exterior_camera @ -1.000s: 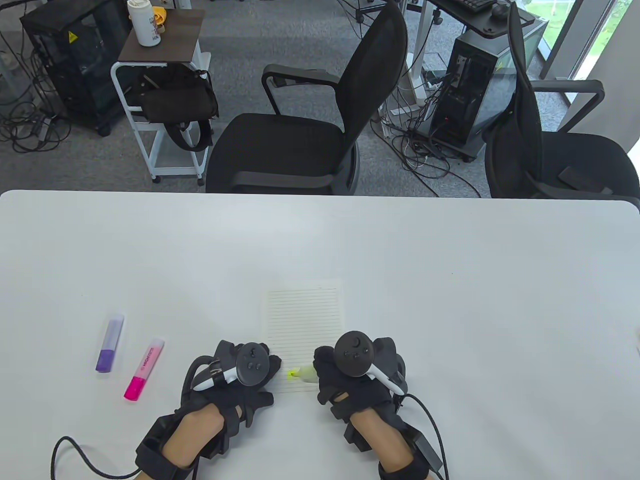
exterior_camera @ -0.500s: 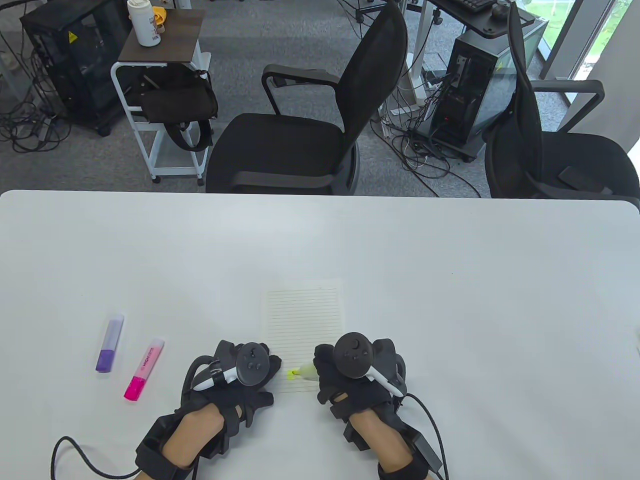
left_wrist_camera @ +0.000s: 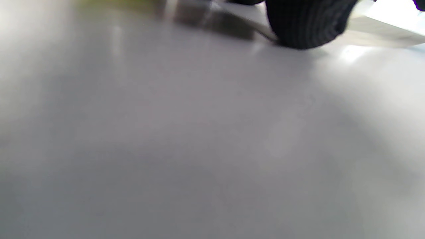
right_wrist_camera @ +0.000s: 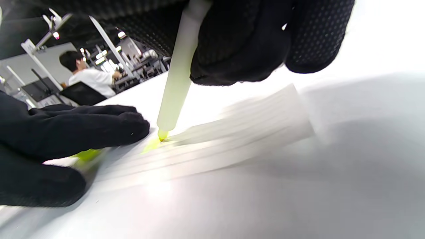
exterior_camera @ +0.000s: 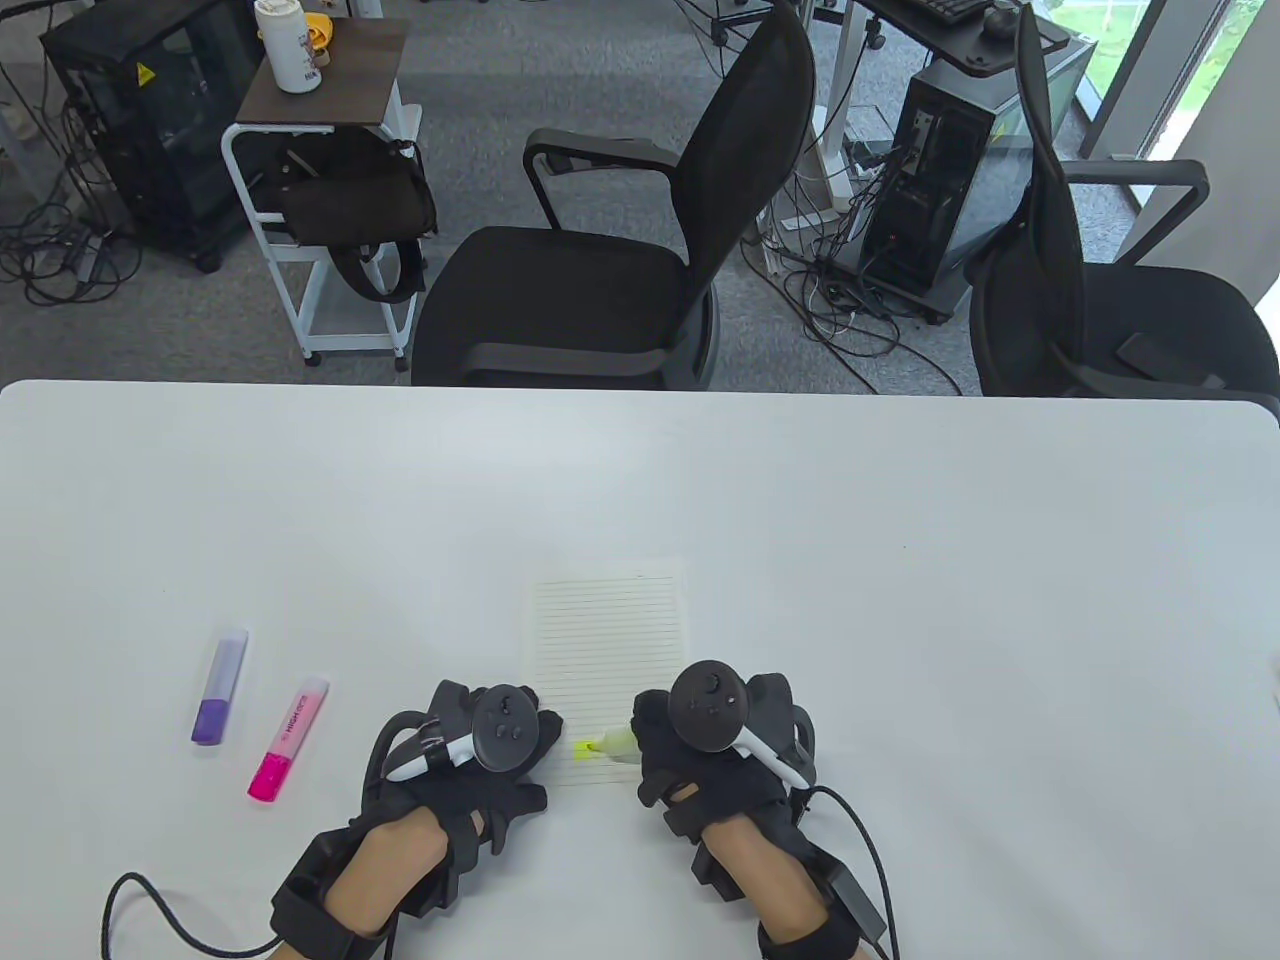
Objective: Apply highlighter ink on paper
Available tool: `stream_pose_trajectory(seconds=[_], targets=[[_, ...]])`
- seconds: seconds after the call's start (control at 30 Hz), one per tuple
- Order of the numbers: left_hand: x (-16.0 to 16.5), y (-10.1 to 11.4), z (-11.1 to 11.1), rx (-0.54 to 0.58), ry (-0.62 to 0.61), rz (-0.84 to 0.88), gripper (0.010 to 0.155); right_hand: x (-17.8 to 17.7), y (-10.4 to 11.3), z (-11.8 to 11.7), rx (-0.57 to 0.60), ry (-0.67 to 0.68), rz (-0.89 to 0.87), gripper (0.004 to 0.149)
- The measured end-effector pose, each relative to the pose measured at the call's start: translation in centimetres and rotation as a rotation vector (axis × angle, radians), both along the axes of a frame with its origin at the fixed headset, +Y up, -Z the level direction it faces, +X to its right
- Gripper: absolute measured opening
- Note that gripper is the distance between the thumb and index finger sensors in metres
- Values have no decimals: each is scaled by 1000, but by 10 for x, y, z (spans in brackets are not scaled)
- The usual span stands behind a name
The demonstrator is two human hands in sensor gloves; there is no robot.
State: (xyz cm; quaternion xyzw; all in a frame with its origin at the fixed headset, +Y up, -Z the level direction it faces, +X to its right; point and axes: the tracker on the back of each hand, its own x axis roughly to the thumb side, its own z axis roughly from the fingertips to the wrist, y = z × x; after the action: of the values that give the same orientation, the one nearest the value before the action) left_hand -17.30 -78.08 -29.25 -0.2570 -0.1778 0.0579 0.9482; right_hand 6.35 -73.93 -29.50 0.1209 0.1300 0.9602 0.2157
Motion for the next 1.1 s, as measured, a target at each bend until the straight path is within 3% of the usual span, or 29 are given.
stream_pose_trajectory(seconds=[0.17, 0.4, 0.57, 0.77, 0.93, 1.1], targets=[[0, 0, 0, -1, 1, 0, 76, -1, -4, -1, 81, -32, -4, 37], [0, 0, 0, -2, 1, 2, 76, 1, -1, 0, -8, -2, 0, 37], [0, 0, 0, -2, 1, 2, 76, -2, -4, -1, 69, -37, -6, 37], [0, 0, 0, -3, 1, 2, 76, 0, -1, -1, 3, -16, 4, 37], [0, 0, 0, -3, 1, 2, 76, -2, -5, -1, 90, -43, 8, 37], [0, -1, 0, -3, 1, 2, 76, 0, -3, -2, 27, -27, 16, 37]])
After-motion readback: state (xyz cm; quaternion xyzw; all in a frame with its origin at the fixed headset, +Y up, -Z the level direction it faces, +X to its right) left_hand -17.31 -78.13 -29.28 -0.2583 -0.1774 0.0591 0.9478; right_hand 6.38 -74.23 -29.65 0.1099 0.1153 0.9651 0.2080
